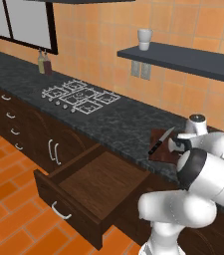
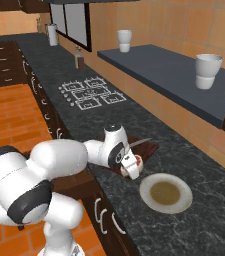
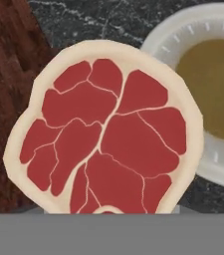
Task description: Pick up the knife from the drawer and place it on the cutting board. Then place the meat from the plate to the cutting board.
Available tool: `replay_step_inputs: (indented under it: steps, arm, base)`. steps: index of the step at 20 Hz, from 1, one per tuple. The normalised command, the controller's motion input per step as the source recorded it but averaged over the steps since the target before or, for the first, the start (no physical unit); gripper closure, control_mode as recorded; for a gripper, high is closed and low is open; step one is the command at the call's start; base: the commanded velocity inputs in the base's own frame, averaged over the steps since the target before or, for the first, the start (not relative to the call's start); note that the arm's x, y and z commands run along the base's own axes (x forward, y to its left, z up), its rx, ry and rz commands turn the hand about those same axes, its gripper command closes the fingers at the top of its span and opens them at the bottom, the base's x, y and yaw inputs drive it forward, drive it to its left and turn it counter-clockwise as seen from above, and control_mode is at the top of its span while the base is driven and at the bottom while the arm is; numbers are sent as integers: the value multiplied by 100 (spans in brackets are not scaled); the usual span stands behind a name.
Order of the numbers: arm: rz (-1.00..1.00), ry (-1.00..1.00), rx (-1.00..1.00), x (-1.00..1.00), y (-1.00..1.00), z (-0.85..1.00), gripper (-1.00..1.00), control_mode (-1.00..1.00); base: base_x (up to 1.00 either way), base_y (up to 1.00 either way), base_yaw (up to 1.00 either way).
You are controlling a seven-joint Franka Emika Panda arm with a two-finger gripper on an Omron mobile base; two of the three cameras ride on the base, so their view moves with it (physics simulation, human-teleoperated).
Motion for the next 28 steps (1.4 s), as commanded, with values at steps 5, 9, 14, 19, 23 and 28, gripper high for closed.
replay_step_inputs:
  steps: [5,9,14,19,23,28]
  arm:
    - [2,0,0,83,17,15,100,-100]
    - [1,0,0,52,0,-4,100,-100]
    - [0,1,2,28,0,-24,100,-100]
    - [2,1,5,31,2,-15,-100,-100]
    - [3,0,6,-21,0,15,-100,-100]
    - [4,-1,5,-35,5,71,-100,-100]
  base:
    - [0,0,0]
    - [0,0,0]
    - [0,0,0]
    - [0,0,0]
    - [0,0,0]
    - [0,0,0]
